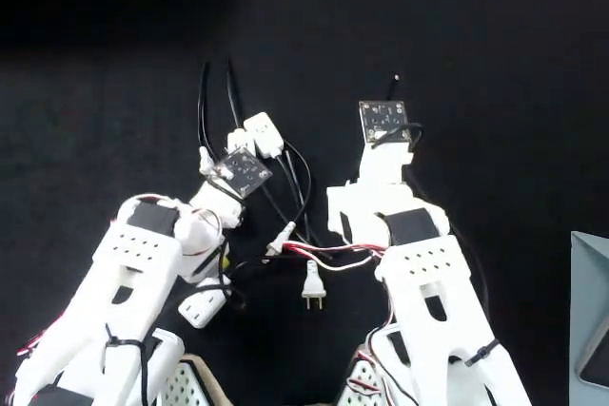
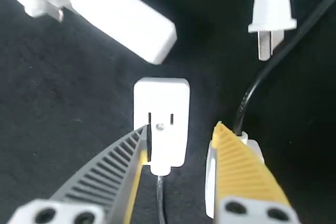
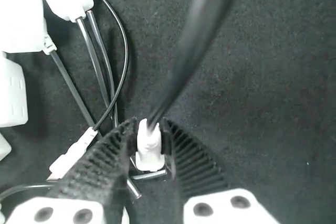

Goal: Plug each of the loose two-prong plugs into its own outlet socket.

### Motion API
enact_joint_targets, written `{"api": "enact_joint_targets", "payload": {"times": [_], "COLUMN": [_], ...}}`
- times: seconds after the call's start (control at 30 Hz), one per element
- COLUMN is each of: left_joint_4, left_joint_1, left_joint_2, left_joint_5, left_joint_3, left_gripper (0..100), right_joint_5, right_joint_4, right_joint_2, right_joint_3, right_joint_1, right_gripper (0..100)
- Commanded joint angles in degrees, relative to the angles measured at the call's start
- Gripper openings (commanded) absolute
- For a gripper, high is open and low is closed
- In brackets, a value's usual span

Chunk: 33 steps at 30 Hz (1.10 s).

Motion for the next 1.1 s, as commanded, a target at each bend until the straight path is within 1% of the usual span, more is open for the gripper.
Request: {"api": "enact_joint_targets", "payload": {"times": [0.0, 0.07, 0.2, 0.27, 0.37, 0.53, 0.7, 0.77, 0.9, 1.07], "left_joint_4": [-1.7, -4.1, -10.3, -11.7, -11.8, -12.0, -12.0, -12.0, -11.8, -11.5], "left_joint_1": [0.8, 0.2, -4.0, -5.1, -5.8, -7.5, -10.8, -12.8, -16.1, -17.4], "left_joint_2": [-0.4, -0.4, -0.4, -0.1, 2.5, 10.1, 15.2, 16.7, 17.8, 17.7], "left_joint_5": [0.4, 0.6, 0.3, -0.3, -2.3, -2.4, -2.3, -2.1, -2.1, -2.3], "left_joint_3": [1.6, 3.3, 5.7, 6.2, 5.5, 1.5, -4.8, -7.3, -10.1, -11.6], "left_gripper": [20, 20, 20, 20, 20, 20, 14, 16, 24, 25], "right_joint_5": [0.0, 0.0, 0.0, 0.0, -0.1, -0.2, -0.2, -0.2, -0.2, -0.2], "right_joint_4": [-1.0, -0.9, -0.8, -0.9, -1.0, -1.0, -0.9, -0.9, -0.9, -1.0], "right_joint_2": [0.1, 0.1, 0.0, 0.0, 0.0, 0.0, 0.1, 0.1, 0.1, 0.1], "right_joint_3": [-0.2, -0.2, -0.2, -0.2, -0.2, -0.2, -0.2, -0.2, -0.2, -0.2], "right_joint_1": [0.4, 0.4, 0.4, 0.4, 0.4, 0.4, 0.4, 0.4, 0.4, 0.4], "right_gripper": [1.4, 1.4, 1.4, 1.4, 1.4, 1.4, 1.4, 1.4, 1.4, 1.4]}}
